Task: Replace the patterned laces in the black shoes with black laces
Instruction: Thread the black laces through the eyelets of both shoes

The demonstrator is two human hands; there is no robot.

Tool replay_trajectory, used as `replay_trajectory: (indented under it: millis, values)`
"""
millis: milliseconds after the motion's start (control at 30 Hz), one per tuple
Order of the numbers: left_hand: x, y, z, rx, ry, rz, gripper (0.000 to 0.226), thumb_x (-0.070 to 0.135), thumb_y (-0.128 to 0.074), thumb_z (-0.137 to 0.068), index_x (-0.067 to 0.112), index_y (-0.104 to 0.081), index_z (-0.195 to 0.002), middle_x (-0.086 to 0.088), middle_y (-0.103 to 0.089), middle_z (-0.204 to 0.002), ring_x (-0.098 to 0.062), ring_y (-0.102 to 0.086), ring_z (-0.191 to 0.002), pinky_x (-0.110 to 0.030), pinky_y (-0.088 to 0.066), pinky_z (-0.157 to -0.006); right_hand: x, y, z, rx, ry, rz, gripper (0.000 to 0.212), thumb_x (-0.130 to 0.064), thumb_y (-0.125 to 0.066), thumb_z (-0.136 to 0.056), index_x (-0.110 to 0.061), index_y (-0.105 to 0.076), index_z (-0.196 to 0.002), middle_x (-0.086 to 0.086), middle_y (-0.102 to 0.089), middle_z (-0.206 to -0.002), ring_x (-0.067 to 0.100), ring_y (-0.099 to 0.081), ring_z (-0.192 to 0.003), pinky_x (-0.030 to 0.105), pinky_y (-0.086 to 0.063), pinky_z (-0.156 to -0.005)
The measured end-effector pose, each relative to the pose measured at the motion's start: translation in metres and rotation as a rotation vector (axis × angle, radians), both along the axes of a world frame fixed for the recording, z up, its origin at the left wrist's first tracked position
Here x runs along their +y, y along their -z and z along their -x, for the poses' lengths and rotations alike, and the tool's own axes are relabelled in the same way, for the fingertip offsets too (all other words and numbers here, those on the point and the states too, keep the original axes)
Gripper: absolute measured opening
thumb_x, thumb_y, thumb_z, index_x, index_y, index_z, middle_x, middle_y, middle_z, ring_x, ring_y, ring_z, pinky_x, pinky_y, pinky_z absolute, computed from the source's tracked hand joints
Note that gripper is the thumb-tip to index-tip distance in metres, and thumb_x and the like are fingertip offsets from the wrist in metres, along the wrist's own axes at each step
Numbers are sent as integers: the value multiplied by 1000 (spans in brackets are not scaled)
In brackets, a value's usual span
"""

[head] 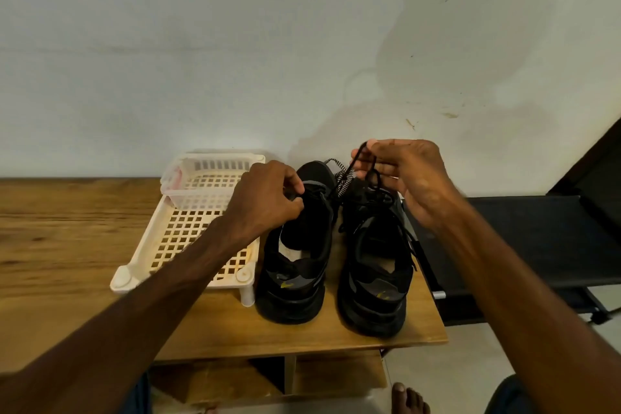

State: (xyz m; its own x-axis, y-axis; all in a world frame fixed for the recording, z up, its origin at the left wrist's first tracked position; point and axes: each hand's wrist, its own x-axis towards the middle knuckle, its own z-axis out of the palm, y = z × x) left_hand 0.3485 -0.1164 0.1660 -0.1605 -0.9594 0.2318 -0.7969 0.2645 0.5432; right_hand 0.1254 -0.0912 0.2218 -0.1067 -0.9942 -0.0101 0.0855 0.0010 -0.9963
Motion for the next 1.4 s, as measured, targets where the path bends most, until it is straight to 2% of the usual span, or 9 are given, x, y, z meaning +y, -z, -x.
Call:
replay_trajectory:
  millis: [267, 367, 533, 700, 833, 967, 1167, 1267, 1400]
  values:
    - [1, -2, 0, -27, -35, 14, 10, 26, -82, -75, 27, -79, -85, 12, -75, -83, -2, -65, -73, -11, -40, -63, 4, 10, -6, 776, -351, -78, 45, -35, -55, -105, -3, -76, -80, 10, -75, -69, 23, -75, -65, 24, -57, -57]
    - [2, -3, 0, -27, -25, 22, 9, 27, -81, -76, 27, -78, -85, 11, -75, -84, -4, -67, -77, -18, -47, -70, -2, 18, -12, 999, -252, 33, 21, -28, -70, -97, -13, -76, -83, 1, -75, -68, 11, -72, -55, 16, -53, -51]
    - [2, -4, 1, -29, -18, 19, 10, 27, -80, -78, 26, -78, -87, 10, -76, -87, -5, -67, -76, -17, -42, -69, -24, 30, -24, 1316, -123, 106, 14, -15, -79, -86, -24, -79, -97, -2, -76, -96, 16, -72, -85, 36, -61, -81]
    - [3, -3, 0, -25, -26, 16, 10, 28, -80, -78, 27, -78, -87, 12, -75, -86, -4, -67, -77, -15, -41, -68, -36, 44, -39, 1508, -201, 63, 19, -16, -74, -88, -22, -78, -106, 4, -73, -105, 26, -70, -94, 38, -59, -81]
    - [3, -4, -1, -18, -36, 3, 10, 28, -81, -78, 27, -77, -87, 11, -74, -86, -4, -67, -77, -15, -44, -68, -38, 38, -35, 1360, -241, 23, 9, -20, -70, -88, -18, -79, -87, 0, -74, -86, 19, -69, -82, 39, -61, -78]
    - [3, -3, -2, -34, -24, -16, 10, 29, -80, -80, 27, -77, -89, 11, -74, -88, -5, -67, -77, -22, -51, -72, -29, 14, -27, 866, -150, -57, 40, -25, -58, -92, -17, -58, -52, -8, -54, -51, 13, -44, -47, 31, -37, -55]
    - [16, -17, 13, 351, 44, 34, 23, 34, -64, -99, 21, -80, -89, 12, -75, -81, -3, -70, -71, -19, -55, -71, -12, -10, -17, 4, -315, -111, 21, -33, -55, -102, -17, -65, -92, 1, -64, -78, 13, -57, -66, 25, -39, -53]
    - [26, -30, 25, 696, 222, -175, 39, 33, -47, -108, 9, -77, -100, -3, -78, -92, -17, -76, -85, -34, -60, -82, -9, -8, -20, -165, -274, -91, 20, -20, -58, -102, -8, -68, -113, 5, -71, -91, 15, -66, -77, 26, -54, -62]
    - [36, -35, 33, 748, 370, -382, 33, 31, -48, -107, 6, -65, -120, -10, -78, -99, -18, -75, -99, -36, -52, -100, -9, -8, -18, -310, -219, -64, 21, -13, -60, -101, -4, -66, -118, 8, -75, -102, 19, -72, -89, 29, -62, -79]
